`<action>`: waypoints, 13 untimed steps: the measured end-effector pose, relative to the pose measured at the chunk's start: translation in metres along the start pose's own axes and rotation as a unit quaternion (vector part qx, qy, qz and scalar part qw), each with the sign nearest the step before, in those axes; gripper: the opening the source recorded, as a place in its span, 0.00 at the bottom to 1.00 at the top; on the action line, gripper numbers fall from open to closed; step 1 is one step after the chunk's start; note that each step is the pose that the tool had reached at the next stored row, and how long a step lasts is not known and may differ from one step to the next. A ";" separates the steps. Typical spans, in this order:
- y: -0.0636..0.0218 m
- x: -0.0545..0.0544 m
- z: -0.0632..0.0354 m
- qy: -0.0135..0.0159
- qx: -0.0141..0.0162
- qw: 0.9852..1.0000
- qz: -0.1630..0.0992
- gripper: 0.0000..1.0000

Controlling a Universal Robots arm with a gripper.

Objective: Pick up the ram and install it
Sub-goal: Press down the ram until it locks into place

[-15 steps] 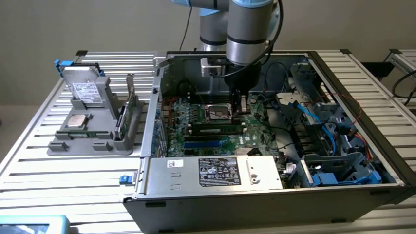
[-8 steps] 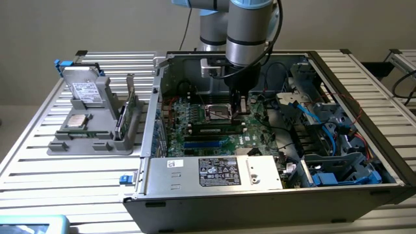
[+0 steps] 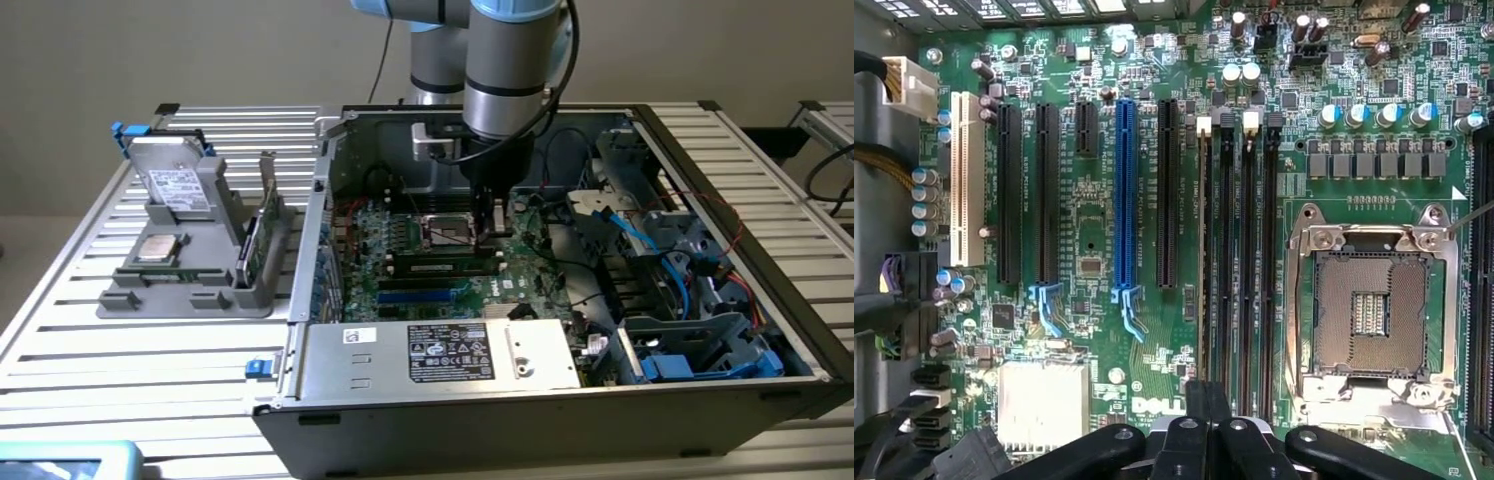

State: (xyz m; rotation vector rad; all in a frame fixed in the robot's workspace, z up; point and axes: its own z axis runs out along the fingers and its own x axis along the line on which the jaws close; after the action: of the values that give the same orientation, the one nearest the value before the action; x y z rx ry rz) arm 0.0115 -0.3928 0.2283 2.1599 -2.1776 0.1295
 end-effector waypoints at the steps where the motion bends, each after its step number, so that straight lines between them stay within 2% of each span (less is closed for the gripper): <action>1: 0.0000 0.000 0.0003 0.000 0.000 1.000 0.000 0.11; 13: 0.0000 0.000 0.0036 0.000 0.000 1.000 0.000 0.11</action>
State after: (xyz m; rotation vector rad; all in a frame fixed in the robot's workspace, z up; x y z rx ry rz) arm 0.0115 -0.3929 0.2248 2.1596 -2.1773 0.1298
